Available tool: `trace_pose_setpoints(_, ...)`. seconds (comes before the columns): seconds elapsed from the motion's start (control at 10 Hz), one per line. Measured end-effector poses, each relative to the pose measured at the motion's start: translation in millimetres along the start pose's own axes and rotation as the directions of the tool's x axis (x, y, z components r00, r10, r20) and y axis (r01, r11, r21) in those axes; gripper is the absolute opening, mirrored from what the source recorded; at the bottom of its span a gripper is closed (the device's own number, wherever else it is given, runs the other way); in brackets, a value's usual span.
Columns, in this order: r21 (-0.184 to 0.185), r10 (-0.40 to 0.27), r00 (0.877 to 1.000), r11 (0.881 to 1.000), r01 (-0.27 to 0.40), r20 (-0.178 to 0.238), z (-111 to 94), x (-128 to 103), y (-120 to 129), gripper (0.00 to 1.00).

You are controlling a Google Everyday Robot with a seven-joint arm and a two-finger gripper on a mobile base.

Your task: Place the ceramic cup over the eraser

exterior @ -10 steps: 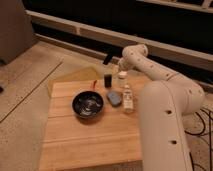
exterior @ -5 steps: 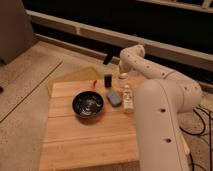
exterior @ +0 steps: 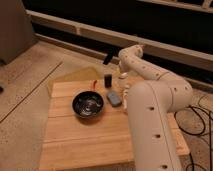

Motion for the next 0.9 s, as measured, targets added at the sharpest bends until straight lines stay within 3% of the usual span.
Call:
trace_pose_setpoints(0.4,-0.118,0.070,0.997,0.990,-0.074,-0.035,18.4,8.8,15.3,0.21)
trace_pose_setpoints(0.5,-0.129,0.076,0.996,0.988,-0.081,-0.043,19.7,10.1,15.9,0.12)
trace_pose_setpoints(0.6,-0.129,0.071,0.996,0.989,-0.077,-0.048,18.0,8.1,14.5,0.02)
trace_pose_setpoints(0.8,-0.110,0.056,0.998,0.992,-0.059,-0.032,9.0,-4.1,10.8,0.00)
trace_pose_setpoints(0.9,-0.077,0.038,0.999,0.996,-0.040,-0.021,2.7,-10.2,2.5,0.00)
